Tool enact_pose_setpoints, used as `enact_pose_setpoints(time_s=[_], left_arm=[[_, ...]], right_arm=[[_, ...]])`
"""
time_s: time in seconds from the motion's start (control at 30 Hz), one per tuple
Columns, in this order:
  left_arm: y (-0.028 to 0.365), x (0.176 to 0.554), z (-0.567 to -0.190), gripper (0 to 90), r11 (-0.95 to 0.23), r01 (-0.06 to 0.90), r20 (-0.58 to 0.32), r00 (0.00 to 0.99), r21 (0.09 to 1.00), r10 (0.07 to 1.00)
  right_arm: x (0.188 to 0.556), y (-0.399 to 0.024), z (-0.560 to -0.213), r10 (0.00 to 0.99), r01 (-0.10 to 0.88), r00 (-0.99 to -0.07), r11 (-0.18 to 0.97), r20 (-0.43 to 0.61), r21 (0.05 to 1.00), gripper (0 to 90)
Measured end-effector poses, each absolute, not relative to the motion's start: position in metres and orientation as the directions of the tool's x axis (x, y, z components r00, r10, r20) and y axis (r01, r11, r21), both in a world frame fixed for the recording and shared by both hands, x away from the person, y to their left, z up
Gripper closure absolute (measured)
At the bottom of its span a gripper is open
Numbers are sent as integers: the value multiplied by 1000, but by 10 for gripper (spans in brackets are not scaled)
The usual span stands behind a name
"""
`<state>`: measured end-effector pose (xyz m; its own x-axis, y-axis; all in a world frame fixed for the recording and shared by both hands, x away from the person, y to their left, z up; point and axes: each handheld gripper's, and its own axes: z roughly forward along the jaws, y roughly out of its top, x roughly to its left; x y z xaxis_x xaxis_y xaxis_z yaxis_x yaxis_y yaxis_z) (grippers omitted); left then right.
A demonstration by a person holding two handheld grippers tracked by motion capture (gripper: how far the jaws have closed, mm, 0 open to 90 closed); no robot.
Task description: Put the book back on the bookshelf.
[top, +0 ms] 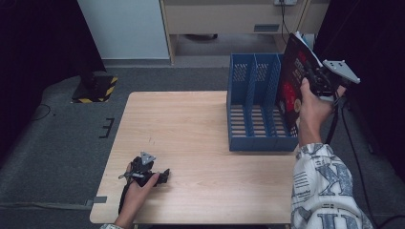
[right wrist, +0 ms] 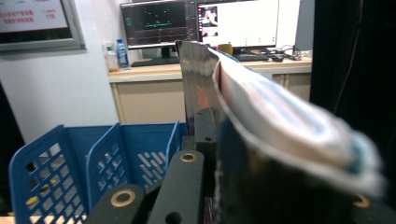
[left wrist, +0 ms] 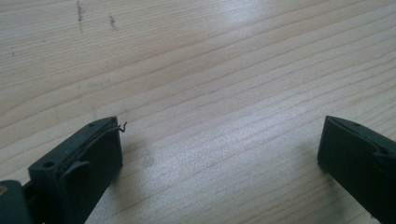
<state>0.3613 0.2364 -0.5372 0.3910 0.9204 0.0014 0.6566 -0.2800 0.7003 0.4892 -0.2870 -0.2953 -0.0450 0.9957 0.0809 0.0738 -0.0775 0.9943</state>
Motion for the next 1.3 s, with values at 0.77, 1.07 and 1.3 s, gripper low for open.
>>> enact_pose_setpoints(time_s=[0.77, 1.07, 1.3], left_arm=[[237, 361, -537, 0, -287, 656, 3, 398, 698, 917], [237, 361, -537, 0, -287, 657, 2, 398, 698, 917], [237, 361, -537, 0, -287, 657, 3, 397, 698, 918]], right_arm=[[501, -283, -339, 997, 94, -38, -59, 63, 994, 869], [504, -284, -351, 998, 110, -26, -51, 54, 993, 870], [505, -291, -359, 998, 114, -18, -50, 53, 992, 869]])
